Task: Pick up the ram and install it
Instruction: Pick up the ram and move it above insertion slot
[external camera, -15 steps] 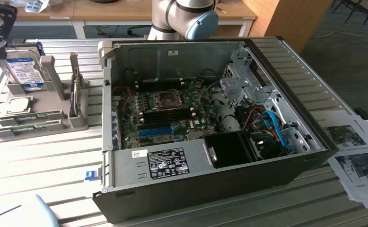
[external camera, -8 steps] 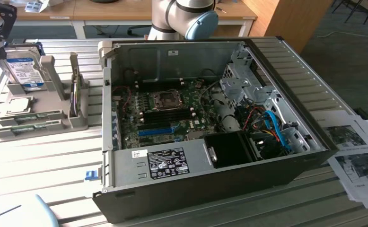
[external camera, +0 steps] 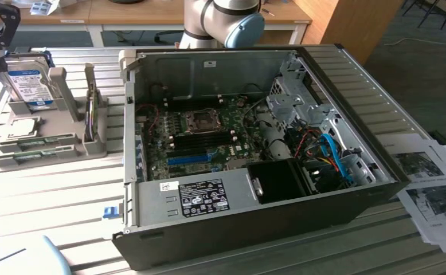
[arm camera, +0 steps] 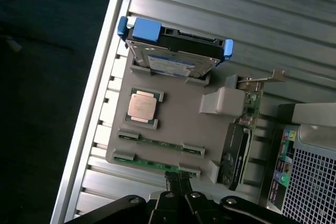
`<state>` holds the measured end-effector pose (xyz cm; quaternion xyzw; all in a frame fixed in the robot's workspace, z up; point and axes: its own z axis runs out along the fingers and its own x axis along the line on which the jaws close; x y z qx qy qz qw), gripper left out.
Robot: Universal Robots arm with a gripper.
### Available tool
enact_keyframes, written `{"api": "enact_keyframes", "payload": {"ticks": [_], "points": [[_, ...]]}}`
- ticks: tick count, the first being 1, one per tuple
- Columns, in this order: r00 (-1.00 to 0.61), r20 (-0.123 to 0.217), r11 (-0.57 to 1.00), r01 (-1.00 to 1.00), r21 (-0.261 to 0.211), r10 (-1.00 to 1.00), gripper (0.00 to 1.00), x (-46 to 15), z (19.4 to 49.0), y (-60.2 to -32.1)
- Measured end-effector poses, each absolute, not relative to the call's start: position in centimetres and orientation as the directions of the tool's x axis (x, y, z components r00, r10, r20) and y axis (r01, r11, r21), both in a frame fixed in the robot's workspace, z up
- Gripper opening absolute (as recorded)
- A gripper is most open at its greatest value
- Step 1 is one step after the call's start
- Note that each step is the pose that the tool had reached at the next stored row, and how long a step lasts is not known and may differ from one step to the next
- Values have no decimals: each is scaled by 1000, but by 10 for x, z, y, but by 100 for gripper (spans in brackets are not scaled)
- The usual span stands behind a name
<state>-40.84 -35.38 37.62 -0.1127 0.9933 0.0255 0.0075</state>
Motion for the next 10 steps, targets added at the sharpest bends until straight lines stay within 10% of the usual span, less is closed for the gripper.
{"api": "enact_keyframes", "payload": {"ticks": [10], "points": [[-956, -21, 955, -294, 49, -293, 9, -408, 376, -354]]}}
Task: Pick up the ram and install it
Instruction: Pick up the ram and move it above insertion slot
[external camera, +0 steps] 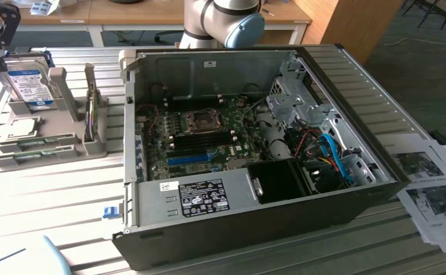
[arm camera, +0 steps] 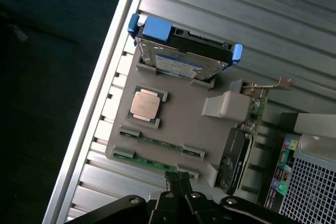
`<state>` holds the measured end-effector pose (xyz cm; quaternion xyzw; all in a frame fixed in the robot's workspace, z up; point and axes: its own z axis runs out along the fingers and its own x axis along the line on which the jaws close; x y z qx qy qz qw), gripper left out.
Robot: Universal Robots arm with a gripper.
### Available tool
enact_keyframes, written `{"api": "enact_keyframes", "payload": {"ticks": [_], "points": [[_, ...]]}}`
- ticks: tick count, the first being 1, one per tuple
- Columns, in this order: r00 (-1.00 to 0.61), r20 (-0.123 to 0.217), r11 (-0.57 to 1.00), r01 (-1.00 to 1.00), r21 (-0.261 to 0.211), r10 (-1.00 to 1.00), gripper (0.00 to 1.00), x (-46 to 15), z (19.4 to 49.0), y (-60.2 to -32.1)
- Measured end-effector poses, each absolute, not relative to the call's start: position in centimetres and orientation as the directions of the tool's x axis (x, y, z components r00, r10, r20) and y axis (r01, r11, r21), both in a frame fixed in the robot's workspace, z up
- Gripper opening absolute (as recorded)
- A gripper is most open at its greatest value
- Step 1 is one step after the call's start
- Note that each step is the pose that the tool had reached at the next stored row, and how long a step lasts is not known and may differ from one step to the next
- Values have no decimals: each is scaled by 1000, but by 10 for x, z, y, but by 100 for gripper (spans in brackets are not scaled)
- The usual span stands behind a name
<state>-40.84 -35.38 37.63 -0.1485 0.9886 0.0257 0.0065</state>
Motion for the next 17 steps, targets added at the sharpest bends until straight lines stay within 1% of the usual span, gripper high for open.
{"api": "enact_keyframes", "payload": {"ticks": [17], "points": [[-910, -21, 909, -414, 49, -414, 9, -408, 376, -354]]}}
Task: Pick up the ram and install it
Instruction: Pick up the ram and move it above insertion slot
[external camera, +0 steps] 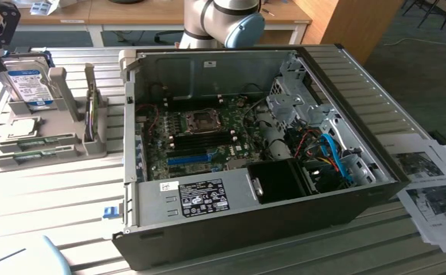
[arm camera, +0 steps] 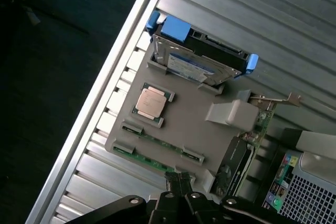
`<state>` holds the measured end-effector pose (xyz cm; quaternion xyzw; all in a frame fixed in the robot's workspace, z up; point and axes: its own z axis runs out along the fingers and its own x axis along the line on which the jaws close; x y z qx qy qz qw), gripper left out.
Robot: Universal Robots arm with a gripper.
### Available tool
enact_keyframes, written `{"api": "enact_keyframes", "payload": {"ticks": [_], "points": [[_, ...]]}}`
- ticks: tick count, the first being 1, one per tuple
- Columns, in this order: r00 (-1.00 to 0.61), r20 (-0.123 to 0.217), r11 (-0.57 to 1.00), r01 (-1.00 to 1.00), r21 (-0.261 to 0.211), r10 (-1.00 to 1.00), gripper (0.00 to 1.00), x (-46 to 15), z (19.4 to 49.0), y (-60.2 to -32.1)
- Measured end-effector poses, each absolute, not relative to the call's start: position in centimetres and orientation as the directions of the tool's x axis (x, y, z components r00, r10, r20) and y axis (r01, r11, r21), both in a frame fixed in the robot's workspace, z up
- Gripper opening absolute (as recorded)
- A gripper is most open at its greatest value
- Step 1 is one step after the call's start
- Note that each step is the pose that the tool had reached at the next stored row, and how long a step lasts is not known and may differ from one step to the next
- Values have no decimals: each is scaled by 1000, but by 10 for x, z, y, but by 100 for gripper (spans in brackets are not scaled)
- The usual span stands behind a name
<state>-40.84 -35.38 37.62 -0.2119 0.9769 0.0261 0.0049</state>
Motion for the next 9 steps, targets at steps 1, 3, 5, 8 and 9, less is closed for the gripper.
{"api": "enact_keyframes", "payload": {"ticks": [1, 3, 5, 8, 9], "points": [[-907, -21, 905, -422, 49, -421, 9, -408, 376, -354], [-900, -21, 898, -437, 49, -436, 9, -408, 376, -354], [-892, -21, 891, -452, 49, -452, 9, -408, 376, -354], [-880, -21, 879, -474, 49, -474, 9, -408, 376, -354], [-876, -21, 875, -482, 49, -481, 9, -408, 376, -354]]}}
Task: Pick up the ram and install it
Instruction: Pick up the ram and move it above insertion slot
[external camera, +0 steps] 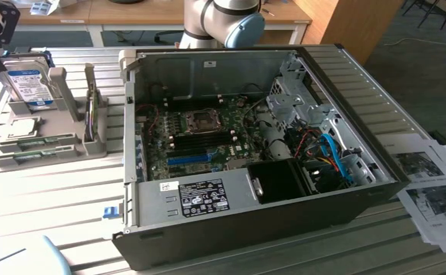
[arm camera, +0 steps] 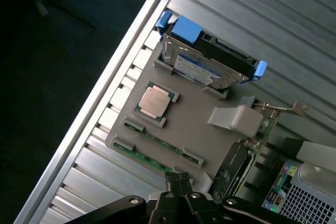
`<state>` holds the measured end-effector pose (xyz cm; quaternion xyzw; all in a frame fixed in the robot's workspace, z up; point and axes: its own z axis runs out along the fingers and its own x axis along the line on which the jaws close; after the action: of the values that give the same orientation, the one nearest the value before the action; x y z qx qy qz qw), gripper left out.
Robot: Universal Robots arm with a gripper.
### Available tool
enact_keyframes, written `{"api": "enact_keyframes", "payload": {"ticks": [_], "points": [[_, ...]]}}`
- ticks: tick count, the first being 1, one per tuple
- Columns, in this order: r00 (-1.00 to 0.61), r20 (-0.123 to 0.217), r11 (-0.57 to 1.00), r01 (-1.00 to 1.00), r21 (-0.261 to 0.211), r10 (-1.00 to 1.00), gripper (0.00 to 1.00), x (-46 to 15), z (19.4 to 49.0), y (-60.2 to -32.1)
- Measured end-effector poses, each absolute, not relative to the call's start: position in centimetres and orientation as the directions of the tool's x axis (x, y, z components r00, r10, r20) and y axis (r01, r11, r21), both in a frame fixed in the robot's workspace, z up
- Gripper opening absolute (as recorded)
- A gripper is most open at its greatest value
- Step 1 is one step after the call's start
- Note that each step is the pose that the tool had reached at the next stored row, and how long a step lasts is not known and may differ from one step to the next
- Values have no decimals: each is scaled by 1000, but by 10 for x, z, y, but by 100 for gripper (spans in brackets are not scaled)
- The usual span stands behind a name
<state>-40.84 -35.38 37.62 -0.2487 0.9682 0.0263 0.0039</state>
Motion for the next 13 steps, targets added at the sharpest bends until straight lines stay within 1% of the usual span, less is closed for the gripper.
{"api": "enact_keyframes", "payload": {"ticks": [13], "points": [[-816, -21, 814, -578, 49, -578, 9, -408, 376, -354]]}}
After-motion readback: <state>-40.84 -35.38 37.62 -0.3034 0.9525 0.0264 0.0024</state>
